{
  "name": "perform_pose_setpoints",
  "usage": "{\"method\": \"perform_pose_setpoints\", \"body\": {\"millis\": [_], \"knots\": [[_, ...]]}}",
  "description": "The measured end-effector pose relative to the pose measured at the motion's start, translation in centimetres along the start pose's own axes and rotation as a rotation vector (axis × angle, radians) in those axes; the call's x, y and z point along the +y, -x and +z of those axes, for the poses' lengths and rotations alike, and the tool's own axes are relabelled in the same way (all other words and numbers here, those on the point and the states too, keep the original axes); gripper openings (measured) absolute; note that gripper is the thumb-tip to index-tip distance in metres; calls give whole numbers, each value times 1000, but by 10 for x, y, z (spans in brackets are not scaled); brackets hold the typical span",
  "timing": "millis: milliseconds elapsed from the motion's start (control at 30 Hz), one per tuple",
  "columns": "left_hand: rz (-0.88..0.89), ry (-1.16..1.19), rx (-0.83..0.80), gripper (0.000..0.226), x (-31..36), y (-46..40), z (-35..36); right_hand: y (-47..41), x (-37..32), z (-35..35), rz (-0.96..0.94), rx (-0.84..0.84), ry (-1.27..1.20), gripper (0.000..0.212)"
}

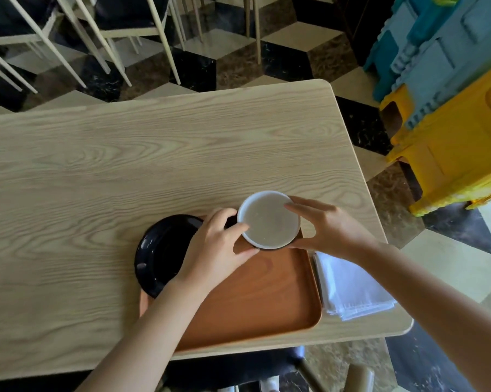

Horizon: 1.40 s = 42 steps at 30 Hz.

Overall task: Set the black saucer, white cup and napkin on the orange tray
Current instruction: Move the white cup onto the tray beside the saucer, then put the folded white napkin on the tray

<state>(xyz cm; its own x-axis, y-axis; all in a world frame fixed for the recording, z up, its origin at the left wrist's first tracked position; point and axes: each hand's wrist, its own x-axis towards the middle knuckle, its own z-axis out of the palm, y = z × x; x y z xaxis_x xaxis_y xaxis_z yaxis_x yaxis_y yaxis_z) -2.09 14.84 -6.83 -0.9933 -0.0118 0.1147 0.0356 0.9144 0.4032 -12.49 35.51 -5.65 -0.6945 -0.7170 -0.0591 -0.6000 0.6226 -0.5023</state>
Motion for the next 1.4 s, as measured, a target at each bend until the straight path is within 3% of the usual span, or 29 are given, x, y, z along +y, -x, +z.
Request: {"method": "perform_pose_setpoints", "body": {"millis": [267,733,967,1133,1233,1333,1400], "knots": [[-19,-30,21,40,2,7,12,1,8,8,27,2,6,91],[-39,-98,12,39,7,6,18,-1,13,6,-40,31,127,89],[-47,-196,-35,66,30,22,13,17,5,13,-27,71,183,77],[179,-59,14,50,69,28,21,66,19,15,161,245,167,56],[282,48,-67,41,99,15,40,96,46,13,377,162,125,54],[209,44,-259,51,120,-5,66,108,61,12,456,29,82,50],[137,-86,-354,57,125,-17,81,107,63,12,455,8,90,49]]}}
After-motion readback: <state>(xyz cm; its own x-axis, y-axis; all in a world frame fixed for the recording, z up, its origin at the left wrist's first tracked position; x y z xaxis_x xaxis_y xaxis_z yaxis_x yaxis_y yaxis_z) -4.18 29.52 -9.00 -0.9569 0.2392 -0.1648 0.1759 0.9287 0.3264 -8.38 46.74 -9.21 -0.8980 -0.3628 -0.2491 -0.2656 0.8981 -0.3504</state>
